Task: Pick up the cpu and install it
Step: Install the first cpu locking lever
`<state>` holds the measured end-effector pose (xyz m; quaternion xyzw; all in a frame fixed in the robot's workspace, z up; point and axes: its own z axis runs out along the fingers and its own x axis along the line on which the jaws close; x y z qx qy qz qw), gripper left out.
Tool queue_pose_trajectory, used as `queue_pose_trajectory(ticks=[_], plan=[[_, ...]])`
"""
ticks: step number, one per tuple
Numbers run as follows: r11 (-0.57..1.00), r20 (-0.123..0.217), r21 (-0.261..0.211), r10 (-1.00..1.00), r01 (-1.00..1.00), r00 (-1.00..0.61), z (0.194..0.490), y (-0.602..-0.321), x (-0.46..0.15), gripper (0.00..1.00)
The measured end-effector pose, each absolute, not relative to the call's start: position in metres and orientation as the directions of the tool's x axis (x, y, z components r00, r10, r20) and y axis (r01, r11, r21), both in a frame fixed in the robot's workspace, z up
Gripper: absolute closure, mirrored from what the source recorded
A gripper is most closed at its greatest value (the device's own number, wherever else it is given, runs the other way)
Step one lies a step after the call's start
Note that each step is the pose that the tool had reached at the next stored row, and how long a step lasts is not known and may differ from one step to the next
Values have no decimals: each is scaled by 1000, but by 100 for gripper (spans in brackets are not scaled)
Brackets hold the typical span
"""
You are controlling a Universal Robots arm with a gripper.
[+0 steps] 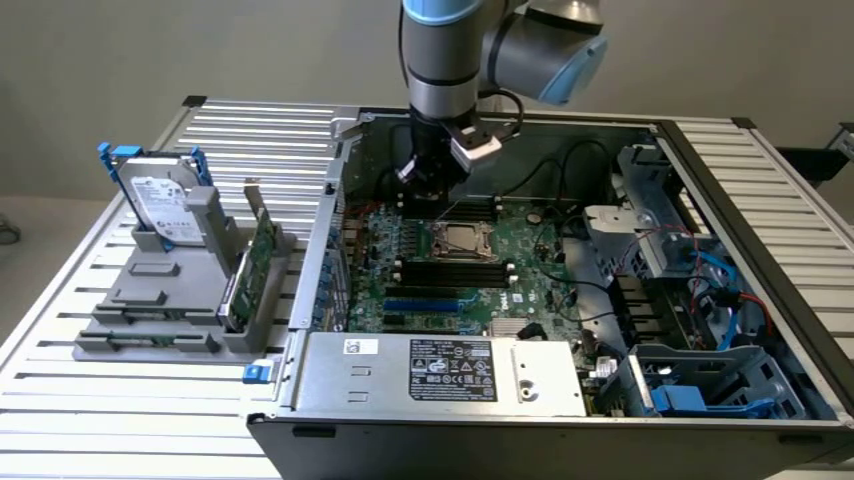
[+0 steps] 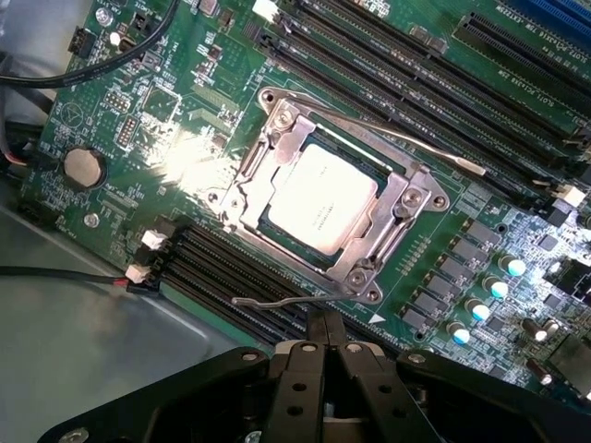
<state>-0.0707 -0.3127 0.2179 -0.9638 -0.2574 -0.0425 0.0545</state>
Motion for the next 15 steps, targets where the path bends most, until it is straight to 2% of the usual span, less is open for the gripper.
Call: queue_pose_trajectory(ticks=[15], plan=[[-862, 110, -81, 492, 501, 864, 215, -314, -69, 89]])
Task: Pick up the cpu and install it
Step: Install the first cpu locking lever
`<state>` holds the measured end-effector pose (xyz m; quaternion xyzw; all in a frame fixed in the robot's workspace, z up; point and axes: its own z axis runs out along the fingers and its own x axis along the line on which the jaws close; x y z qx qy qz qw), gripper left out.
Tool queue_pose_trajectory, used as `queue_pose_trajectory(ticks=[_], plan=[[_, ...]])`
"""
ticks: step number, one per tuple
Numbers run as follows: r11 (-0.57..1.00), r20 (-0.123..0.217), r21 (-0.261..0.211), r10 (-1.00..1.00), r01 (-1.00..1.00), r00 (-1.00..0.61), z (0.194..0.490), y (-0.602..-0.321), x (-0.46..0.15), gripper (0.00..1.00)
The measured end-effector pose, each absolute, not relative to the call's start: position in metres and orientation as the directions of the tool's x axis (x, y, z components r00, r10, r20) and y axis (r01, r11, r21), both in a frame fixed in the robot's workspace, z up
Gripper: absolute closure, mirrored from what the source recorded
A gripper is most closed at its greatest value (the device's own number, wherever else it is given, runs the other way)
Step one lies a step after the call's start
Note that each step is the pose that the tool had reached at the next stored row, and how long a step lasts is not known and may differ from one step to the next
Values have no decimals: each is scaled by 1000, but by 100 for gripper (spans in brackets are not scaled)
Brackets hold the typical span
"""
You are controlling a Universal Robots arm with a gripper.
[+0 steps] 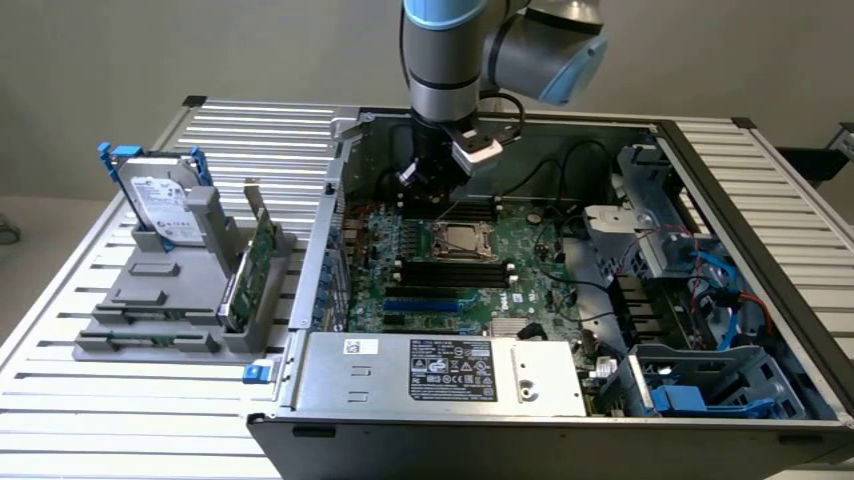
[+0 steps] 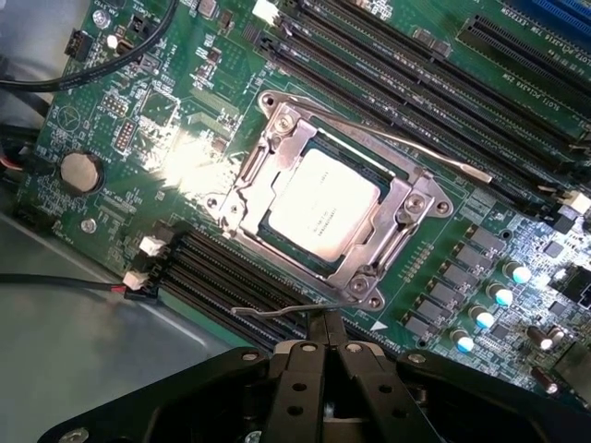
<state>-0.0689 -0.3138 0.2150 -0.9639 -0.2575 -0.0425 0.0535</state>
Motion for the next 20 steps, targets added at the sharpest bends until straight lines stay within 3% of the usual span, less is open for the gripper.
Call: queue_pose_trajectory(ticks=[20], plan=[[-860, 107, -76, 495, 504, 862, 211, -314, -63, 89]])
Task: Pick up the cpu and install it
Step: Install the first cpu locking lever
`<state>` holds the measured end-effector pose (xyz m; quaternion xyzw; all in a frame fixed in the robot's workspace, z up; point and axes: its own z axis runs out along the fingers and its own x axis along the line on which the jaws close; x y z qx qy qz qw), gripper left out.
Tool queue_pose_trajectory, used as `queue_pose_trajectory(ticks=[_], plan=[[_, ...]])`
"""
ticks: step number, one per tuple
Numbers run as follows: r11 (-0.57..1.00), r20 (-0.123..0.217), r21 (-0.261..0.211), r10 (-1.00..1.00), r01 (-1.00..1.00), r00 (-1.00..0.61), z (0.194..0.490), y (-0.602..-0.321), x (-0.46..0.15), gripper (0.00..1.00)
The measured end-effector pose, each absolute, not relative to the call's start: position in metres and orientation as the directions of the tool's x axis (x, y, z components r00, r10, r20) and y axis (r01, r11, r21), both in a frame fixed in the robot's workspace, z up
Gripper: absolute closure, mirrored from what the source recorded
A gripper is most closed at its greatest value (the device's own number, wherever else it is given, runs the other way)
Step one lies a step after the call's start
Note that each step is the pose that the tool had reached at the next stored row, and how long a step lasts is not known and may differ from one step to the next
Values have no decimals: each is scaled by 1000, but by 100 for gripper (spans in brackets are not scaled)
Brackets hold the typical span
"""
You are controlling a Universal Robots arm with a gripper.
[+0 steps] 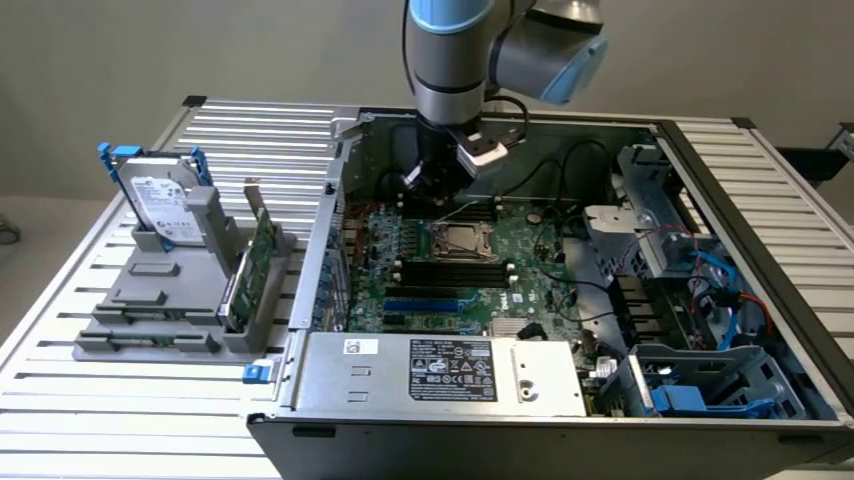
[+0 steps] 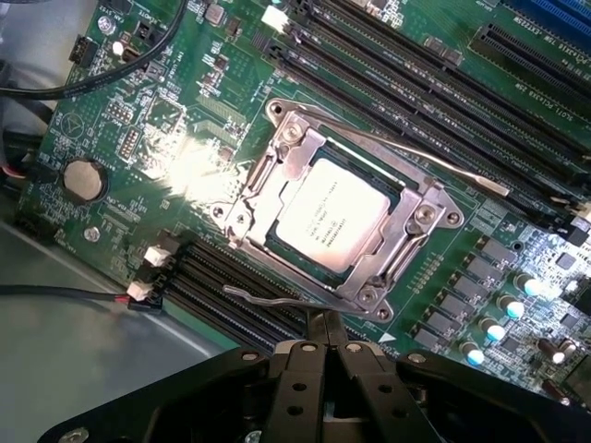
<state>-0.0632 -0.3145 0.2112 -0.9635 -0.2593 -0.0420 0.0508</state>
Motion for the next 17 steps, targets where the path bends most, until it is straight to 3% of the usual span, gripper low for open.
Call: queue_pose_trajectory(ticks=[17], plan=[[-855, 107, -76, 504, 513, 857, 209, -318, -55, 89]])
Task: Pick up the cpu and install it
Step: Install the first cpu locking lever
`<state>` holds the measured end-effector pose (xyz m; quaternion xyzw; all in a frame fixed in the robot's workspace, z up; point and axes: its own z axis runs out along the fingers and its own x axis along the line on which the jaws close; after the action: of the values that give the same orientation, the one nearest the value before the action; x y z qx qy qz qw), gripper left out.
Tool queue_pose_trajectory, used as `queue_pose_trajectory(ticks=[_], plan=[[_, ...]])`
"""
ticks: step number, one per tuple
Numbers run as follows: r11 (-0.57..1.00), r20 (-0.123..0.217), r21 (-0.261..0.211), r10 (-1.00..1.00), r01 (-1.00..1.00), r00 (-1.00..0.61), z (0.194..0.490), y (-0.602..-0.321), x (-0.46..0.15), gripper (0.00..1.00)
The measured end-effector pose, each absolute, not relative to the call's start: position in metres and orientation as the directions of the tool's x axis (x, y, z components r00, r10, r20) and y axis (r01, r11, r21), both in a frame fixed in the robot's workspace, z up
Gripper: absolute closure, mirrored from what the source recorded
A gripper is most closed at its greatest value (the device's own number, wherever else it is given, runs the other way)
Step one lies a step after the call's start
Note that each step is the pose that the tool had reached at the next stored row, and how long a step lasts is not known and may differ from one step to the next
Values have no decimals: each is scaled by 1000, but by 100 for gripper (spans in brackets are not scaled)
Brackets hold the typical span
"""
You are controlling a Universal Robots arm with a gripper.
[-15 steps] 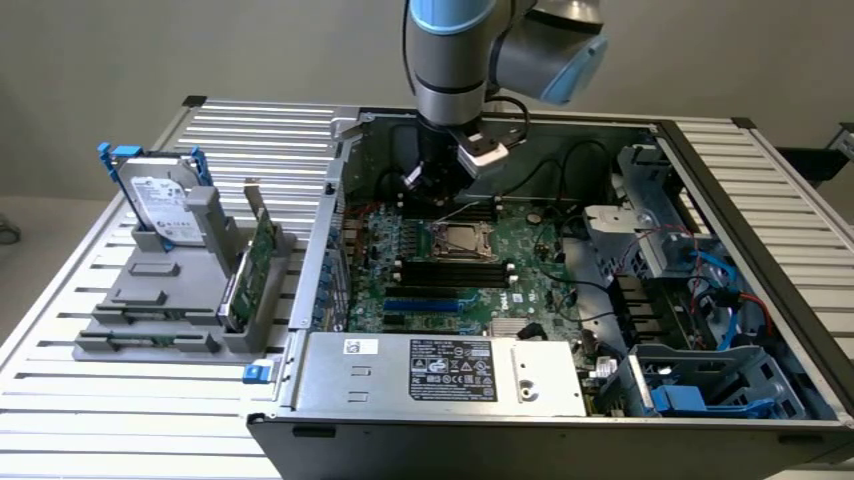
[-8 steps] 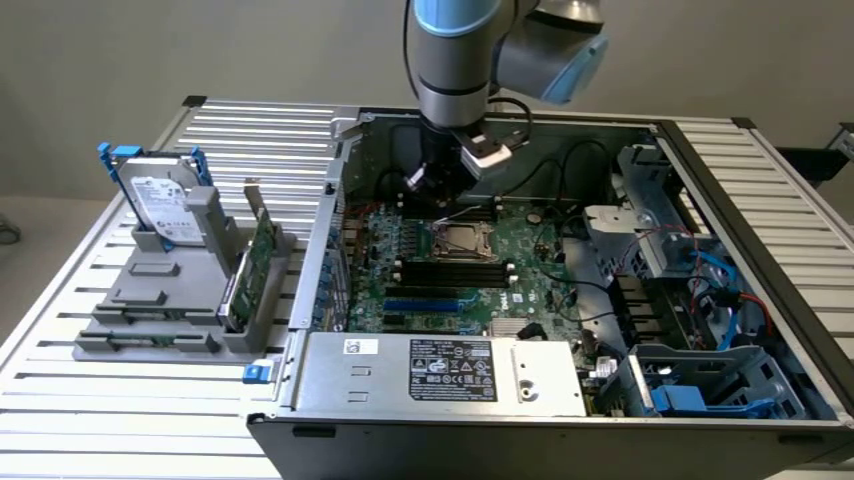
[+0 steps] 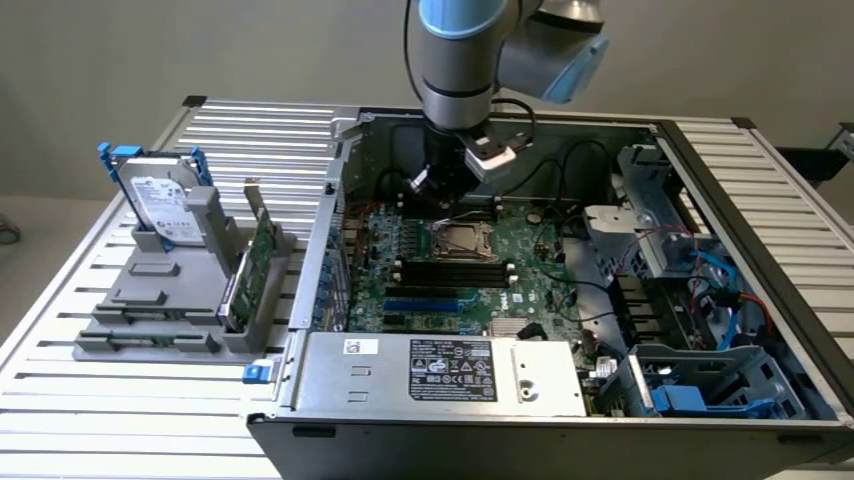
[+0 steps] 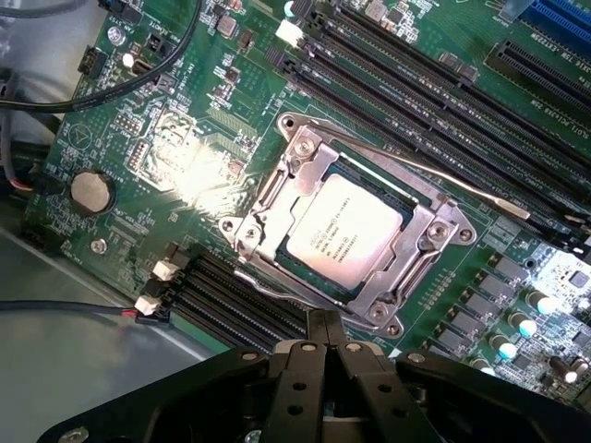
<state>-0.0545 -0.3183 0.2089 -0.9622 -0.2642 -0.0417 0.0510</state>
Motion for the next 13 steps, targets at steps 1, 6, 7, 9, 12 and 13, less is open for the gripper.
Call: queue_pose_trajectory(ticks=[1, 6, 7, 9, 12, 13], plan=[[-855, 107, -76, 505, 514, 856, 209, -318, -54, 89], [-851, 107, -76, 512, 520, 853, 208, -319, -50, 89], [-850, 107, -76, 513, 521, 852, 208, -319, -50, 89], [-848, 108, -76, 516, 524, 850, 207, -319, -49, 89], [-846, 108, -76, 520, 528, 847, 207, -319, -47, 89], [-845, 108, -76, 521, 530, 847, 206, -319, -47, 89]])
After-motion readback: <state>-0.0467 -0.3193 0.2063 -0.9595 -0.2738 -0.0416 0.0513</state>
